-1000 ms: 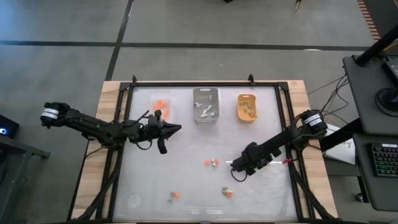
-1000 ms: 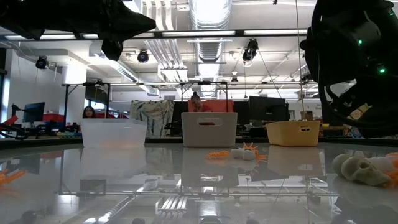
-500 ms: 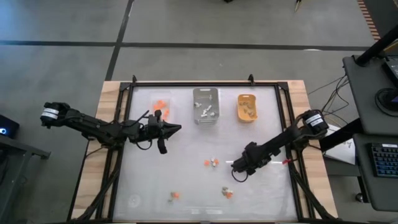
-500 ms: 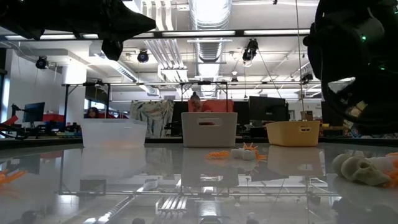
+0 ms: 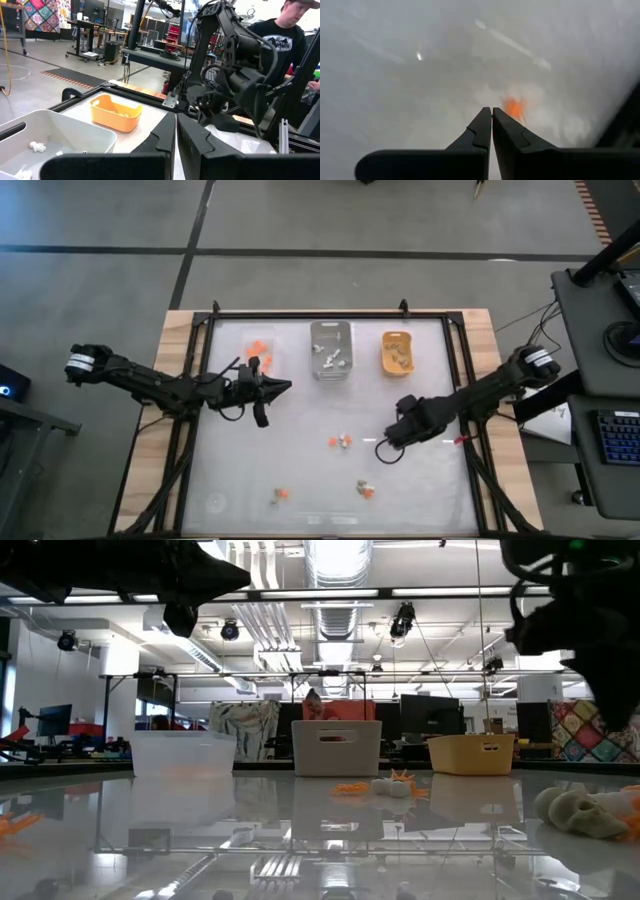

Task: Sort Halloween decoration
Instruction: Put the orange spider toy into the transparent white bin

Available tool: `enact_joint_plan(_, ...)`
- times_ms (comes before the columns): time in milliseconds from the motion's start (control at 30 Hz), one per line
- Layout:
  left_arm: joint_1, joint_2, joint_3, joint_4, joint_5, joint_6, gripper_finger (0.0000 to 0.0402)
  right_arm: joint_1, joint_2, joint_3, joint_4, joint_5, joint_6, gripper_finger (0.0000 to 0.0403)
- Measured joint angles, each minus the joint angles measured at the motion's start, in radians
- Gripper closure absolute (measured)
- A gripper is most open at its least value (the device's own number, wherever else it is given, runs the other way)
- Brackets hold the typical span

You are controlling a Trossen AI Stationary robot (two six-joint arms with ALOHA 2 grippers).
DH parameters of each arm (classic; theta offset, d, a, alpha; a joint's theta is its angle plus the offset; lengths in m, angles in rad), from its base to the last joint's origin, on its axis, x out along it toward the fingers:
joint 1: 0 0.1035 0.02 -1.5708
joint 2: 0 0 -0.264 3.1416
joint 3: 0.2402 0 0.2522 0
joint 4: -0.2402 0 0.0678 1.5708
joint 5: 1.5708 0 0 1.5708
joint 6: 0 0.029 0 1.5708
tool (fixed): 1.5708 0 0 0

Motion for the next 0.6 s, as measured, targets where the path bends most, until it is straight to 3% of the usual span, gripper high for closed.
enact_joint_plan(100,0.0,0.0,0.0,0.0,0.0,-0.002,0.0402,-0.001,-0.005,-0.031,-0.038,-0.08,0.021,0.0394)
enact_joint_plan(233,0.0,0.0,0.0,0.001,0.0,-0.003,0.0402,-0.004,0.001,-0.063,-0.026,-0.088,0.012,0.0385)
enact_joint_plan(600,0.0,0.0,0.0,0.004,0.0,-0.011,0.0402,-0.018,0.038,-0.112,0.02,-0.112,0.002,0.0297)
